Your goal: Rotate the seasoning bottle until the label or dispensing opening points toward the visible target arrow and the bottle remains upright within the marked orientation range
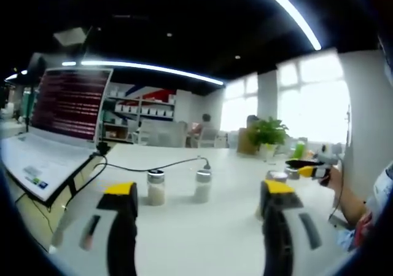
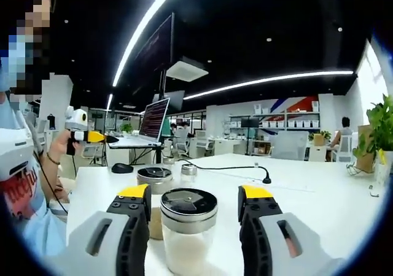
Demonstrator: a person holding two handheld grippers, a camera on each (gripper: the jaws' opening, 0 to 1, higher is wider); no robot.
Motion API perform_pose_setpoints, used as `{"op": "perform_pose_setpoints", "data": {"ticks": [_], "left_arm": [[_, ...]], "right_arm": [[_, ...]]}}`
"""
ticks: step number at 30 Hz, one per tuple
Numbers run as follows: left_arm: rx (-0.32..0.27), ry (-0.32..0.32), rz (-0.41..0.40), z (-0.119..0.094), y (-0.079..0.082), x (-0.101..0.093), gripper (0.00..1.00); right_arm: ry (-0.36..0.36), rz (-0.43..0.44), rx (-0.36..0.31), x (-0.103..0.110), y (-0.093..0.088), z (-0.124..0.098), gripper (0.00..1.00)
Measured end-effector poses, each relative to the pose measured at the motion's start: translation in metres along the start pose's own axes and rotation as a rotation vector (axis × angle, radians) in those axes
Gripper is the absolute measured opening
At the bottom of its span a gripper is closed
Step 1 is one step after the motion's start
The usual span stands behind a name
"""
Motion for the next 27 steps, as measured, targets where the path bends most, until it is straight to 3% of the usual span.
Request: {"op": "perform_pose_setpoints", "data": {"ticks": [7, 11, 14, 27], "left_arm": [[-0.006, 0.008, -0.001, -0.002, 0.001, 0.003, 0.87], [-0.002, 0.011, 0.002, -0.001, 0.001, 0.003, 0.87], [-0.003, 0.003, 0.006, -0.001, 0.001, 0.002, 0.87], [-0.003, 0.016, -0.003, -0.002, -0.001, 0.006, 0.87]], "right_arm": [[0.011, 0.088, 0.009, -0.002, -0.010, 0.002, 0.52], [-0.011, 0.038, 0.016, 0.005, -0.011, 0.004, 0.48], [0.015, 0.067, 0.021, 0.011, -0.014, 0.005, 0.41], [-0.039, 0.041, -0.007, 0.011, -0.015, 0.004, 0.40]]}}
Point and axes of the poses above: the point that each gripper's makers call its tool centre point, and the gripper's own axes: z roughly forward along the fingers, x roughly to its left, y roughly out of its top, the point moved 6 cm from there along -z, roughly backward along the fingers, and after that the axes turned 4 degrees about -y, right-handed, at the moved point
